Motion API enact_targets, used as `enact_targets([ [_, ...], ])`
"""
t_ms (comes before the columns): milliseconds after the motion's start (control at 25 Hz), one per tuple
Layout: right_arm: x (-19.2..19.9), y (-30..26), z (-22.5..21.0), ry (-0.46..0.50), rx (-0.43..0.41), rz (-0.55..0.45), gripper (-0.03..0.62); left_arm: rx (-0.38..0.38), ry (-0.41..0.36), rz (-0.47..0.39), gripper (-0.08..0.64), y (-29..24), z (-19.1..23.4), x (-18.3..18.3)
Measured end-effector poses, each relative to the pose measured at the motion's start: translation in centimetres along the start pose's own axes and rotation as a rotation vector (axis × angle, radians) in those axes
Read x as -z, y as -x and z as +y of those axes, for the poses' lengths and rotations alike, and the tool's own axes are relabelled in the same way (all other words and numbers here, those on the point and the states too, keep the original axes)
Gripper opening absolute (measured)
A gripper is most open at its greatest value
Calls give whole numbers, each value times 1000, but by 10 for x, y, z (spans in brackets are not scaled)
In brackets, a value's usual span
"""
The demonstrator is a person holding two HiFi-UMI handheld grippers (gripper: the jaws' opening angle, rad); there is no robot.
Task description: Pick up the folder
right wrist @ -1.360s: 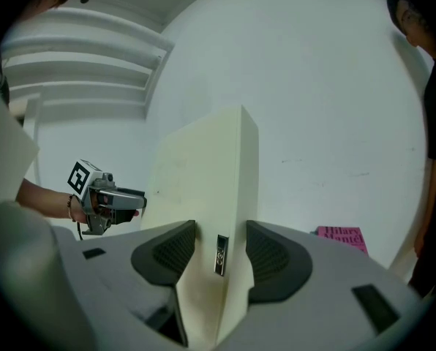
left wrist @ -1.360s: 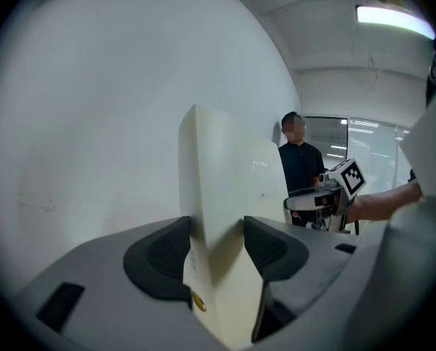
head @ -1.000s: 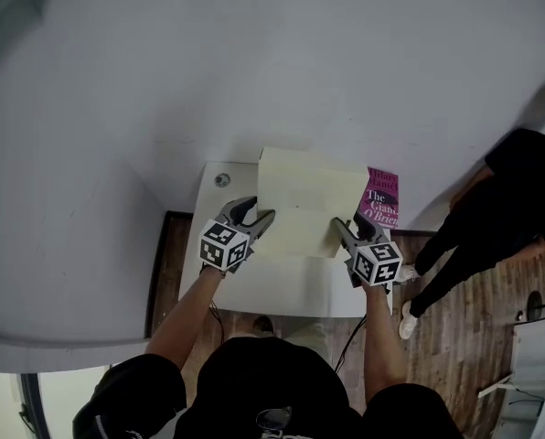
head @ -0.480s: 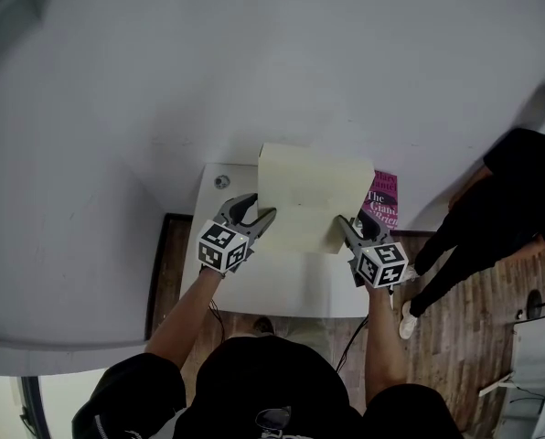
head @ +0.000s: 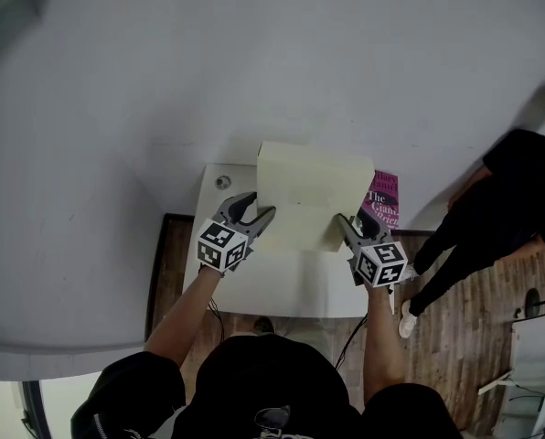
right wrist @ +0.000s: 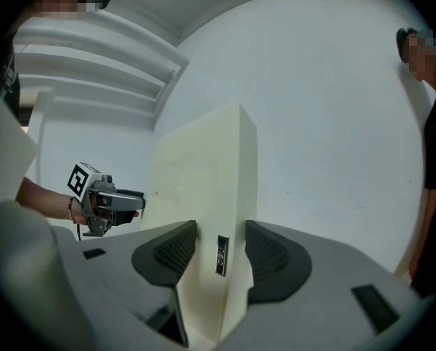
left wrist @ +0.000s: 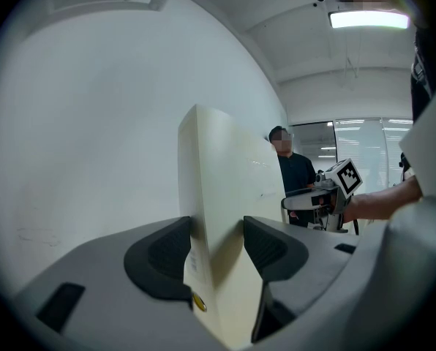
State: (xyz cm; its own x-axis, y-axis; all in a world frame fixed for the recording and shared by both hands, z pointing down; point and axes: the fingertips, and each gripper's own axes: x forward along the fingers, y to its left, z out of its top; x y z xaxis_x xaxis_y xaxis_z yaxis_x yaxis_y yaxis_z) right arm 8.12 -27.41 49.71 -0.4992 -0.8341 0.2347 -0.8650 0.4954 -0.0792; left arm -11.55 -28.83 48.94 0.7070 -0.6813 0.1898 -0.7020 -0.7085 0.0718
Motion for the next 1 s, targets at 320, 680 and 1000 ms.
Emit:
enact_targets([
  [320, -3, -4, 4, 4, 2, 3, 228, -2, 7, -8, 241, 3, 5, 0],
  [680, -1, 0, 1, 0, 6, 5, 225, -1, 3, 3, 241, 0, 1, 0],
  [1000, 2, 1, 1, -2, 9, 7, 224, -1, 2, 8, 241, 0, 1, 3],
])
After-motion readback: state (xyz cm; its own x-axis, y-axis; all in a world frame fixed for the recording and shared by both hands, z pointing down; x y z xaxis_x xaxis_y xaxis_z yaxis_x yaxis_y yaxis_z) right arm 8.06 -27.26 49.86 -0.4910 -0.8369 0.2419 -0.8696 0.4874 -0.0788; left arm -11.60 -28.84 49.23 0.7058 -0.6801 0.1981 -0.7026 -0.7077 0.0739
